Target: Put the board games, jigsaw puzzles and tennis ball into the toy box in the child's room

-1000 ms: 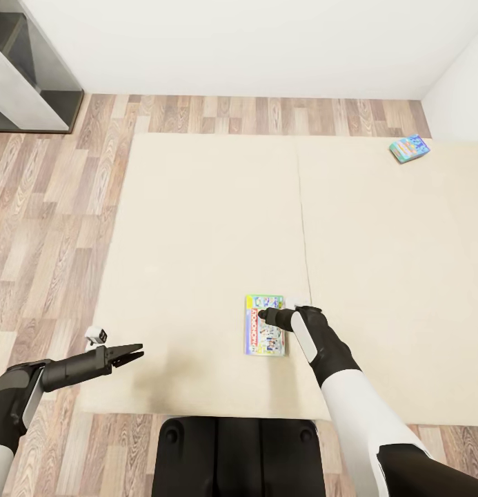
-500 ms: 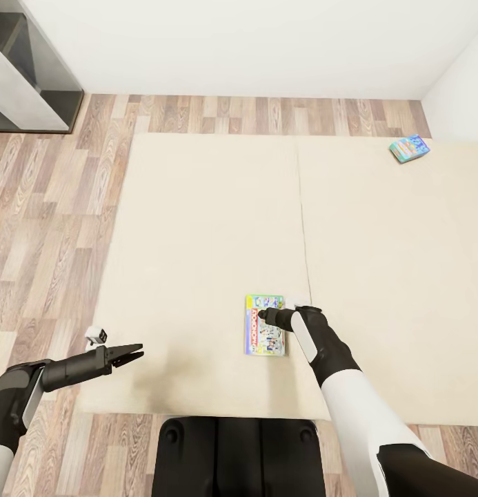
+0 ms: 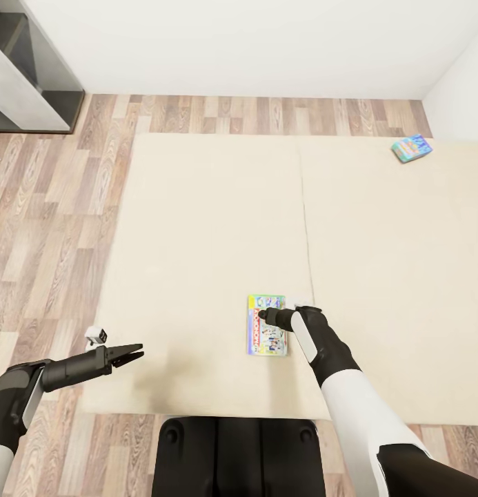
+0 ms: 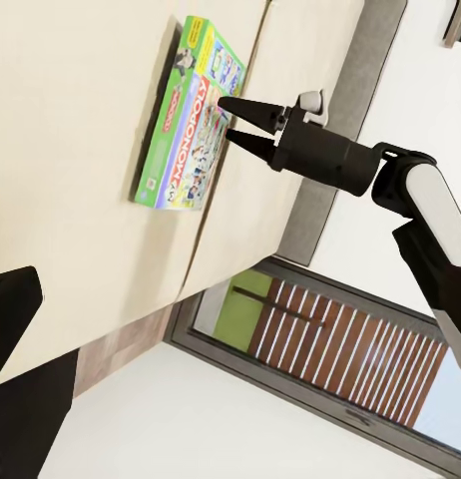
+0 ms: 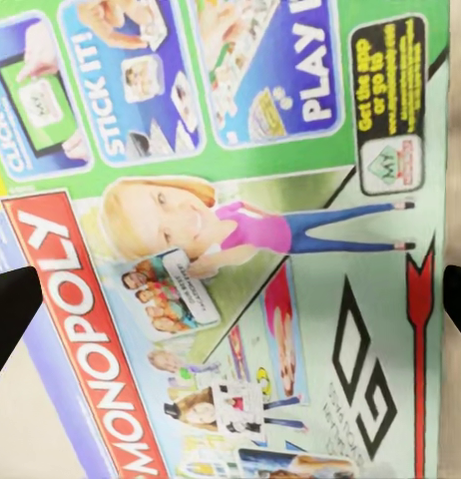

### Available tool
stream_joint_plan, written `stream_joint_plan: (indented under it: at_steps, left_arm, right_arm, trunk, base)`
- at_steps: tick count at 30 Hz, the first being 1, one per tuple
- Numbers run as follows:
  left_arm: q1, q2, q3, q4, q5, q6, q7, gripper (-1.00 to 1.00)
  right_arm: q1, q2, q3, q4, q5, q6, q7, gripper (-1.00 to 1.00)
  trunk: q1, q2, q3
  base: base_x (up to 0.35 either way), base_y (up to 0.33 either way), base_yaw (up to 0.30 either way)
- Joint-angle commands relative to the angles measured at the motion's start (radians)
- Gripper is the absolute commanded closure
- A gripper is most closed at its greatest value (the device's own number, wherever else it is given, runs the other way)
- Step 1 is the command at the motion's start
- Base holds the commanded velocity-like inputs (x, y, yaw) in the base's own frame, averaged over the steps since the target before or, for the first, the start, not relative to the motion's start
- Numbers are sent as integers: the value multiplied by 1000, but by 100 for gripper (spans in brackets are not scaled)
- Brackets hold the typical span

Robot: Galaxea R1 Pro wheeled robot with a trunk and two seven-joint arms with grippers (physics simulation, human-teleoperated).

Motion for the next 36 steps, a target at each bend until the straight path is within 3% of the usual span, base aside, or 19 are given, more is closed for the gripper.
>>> stream_joint_plan:
  at_steps: [1, 36]
  left_arm:
    - [0, 0, 0, 0, 0, 10, -4, -100]
    - [0, 0, 0, 0, 1, 10, -4, -100]
  right_arm:
    - [0, 1, -2, -1, -11, 4, -9, -100]
    - [0, 1, -2, -1, -12, 5, -8, -100]
  trunk:
    - [1, -2, -1]
    - [1, -2, -1]
  base:
    - [0, 81, 0]
    - [0, 15, 0]
